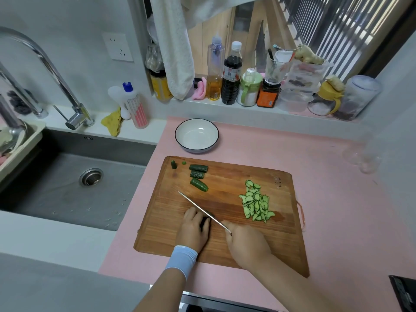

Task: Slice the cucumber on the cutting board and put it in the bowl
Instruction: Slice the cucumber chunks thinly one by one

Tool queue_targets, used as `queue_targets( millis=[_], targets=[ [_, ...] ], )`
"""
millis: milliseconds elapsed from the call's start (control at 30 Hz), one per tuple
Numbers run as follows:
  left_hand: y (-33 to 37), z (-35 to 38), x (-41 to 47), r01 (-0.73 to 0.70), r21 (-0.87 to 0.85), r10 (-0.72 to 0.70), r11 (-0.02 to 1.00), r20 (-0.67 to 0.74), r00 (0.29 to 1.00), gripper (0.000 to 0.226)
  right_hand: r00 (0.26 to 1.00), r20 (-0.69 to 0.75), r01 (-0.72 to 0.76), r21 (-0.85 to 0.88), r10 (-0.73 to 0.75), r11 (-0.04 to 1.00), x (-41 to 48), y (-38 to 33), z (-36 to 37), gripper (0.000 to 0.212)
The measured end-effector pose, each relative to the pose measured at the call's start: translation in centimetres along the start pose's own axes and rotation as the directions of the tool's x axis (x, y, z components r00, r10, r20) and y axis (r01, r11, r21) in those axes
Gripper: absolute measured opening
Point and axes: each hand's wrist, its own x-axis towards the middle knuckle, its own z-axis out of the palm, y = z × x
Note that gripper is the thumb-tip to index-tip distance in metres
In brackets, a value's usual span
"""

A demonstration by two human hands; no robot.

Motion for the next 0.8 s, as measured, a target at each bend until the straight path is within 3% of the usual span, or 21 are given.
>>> queue_targets(
  millis=[167,400,800],
  targets=[
    [0.0,-0.1,0.0,-0.021,0.008,0.021,1.000,-0.012,1.000,0.008,1.000,0.008,0.001,0.014,-0.001,1.000,0.1,0.1,-0.2,0.039],
    [0.2,-0.2,0.1,-0.003,0.006,0.003,1.000,-0.015,1.000,0.022,0.999,-0.046,0.018,0.014,-0.018,1.000,-1.4,0.3,-0.2,0.039],
    [0.1,-0.1,0.1,0.011,0.004,-0.011,1.000,-0.021,1.000,0.017,1.000,-0.007,0.011,0.050,-0.011,0.999,-1.4,0.9,-0.2,0.039]
  ],
)
